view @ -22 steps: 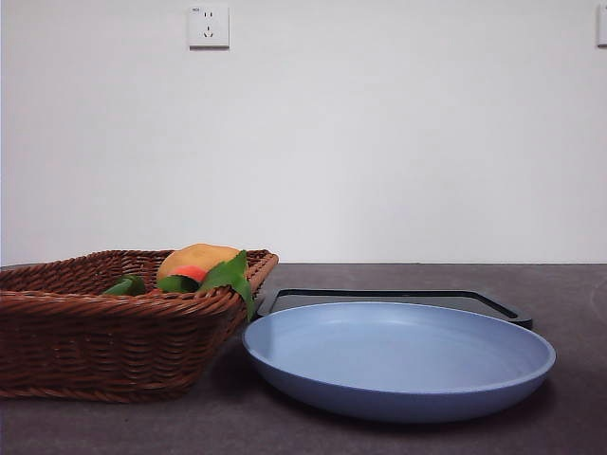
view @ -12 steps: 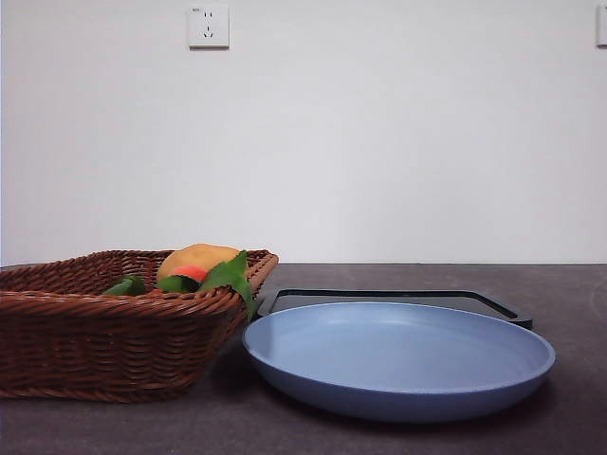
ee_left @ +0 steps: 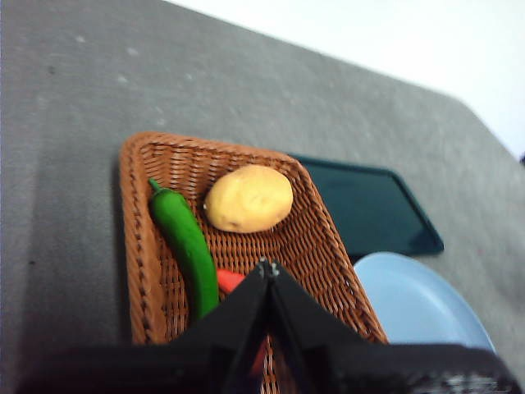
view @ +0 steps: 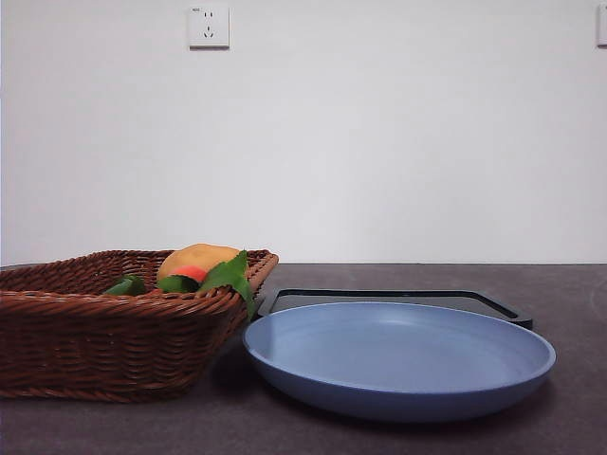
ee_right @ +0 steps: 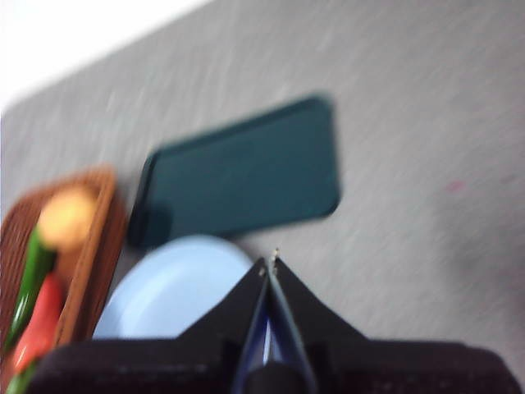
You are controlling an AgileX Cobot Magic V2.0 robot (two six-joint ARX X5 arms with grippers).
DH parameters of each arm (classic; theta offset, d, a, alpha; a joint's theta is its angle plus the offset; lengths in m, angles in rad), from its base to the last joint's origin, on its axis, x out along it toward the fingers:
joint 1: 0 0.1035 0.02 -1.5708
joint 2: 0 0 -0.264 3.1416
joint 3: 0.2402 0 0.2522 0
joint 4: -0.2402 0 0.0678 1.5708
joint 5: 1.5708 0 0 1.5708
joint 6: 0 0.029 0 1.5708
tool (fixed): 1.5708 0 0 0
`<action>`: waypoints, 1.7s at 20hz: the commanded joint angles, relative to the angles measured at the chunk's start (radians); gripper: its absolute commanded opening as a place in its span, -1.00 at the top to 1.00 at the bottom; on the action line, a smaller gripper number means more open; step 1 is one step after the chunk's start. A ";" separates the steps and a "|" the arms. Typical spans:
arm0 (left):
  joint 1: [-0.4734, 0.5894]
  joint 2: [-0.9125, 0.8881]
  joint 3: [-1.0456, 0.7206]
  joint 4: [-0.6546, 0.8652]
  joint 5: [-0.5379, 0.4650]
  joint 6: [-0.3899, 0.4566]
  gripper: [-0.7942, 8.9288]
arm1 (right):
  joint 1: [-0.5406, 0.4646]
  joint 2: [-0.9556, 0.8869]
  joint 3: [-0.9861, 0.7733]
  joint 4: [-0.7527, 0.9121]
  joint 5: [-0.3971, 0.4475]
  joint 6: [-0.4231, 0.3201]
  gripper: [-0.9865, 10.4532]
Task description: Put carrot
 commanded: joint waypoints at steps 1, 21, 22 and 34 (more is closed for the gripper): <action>-0.004 0.116 0.093 -0.071 0.061 0.106 0.82 | 0.000 0.097 0.060 -0.063 -0.081 -0.072 0.82; -0.042 0.301 0.194 -0.170 0.232 0.148 0.30 | 0.153 0.808 0.081 0.156 -0.214 -0.093 0.44; -0.042 0.301 0.193 -0.170 0.232 0.148 0.30 | 0.156 0.832 0.081 0.173 -0.217 -0.089 0.45; -0.043 0.301 0.193 -0.170 0.233 0.147 0.17 | 0.159 0.928 0.081 0.224 -0.217 -0.060 0.82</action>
